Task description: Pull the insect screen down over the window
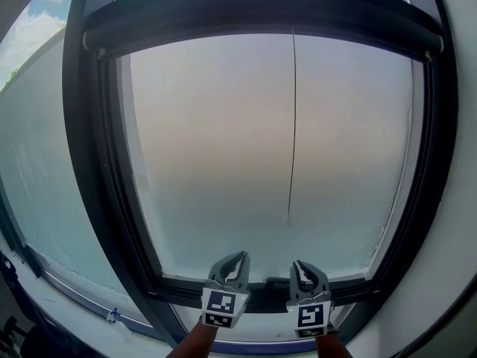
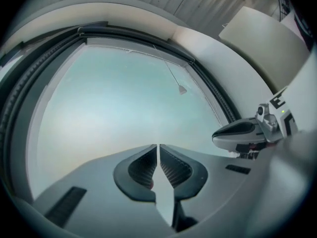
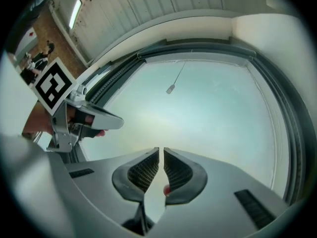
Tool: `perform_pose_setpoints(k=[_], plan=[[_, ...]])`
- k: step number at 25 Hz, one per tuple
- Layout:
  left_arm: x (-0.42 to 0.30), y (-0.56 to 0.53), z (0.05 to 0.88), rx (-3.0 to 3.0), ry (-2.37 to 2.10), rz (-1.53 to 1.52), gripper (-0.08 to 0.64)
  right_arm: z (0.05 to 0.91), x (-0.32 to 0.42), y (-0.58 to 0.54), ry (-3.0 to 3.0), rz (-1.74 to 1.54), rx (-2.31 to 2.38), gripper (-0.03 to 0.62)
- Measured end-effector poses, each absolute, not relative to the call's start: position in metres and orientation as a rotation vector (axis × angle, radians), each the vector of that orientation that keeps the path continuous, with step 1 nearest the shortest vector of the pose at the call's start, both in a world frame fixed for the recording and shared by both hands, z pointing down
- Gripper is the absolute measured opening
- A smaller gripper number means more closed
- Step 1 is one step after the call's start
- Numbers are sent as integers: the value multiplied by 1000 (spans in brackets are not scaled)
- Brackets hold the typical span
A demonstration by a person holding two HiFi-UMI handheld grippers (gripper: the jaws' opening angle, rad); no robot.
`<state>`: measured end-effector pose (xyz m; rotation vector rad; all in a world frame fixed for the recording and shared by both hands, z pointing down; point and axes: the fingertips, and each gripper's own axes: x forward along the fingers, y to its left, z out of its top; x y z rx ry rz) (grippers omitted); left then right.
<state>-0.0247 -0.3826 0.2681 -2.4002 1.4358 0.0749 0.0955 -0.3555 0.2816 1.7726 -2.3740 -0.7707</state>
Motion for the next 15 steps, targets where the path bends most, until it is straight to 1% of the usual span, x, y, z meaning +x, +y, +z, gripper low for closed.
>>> perform_pose_setpoints(k=[3,4,7,9,13,15], plan=[[-32,-396,226,-2257,1419,31,3,245,101,-371,-2277,-928,1757,40],[-34,-399,214,-2202,1415,5,5,232,104,-375,-2236,-963,1755,64],[-38,-407,178,-2033,1394,-105,89,191,115,-382,-2099,-1094,1755,125],[-42,-408,147,-1890,1381,-178,131,161,120,-384,-2013,-1198,1738,150],[-47,-402,78,-1625,1348,-281,189,96,126,-382,-1852,-1390,1706,215],[-46,-398,51,-1542,1301,-324,247,63,126,-378,-1776,-1474,1693,256]])
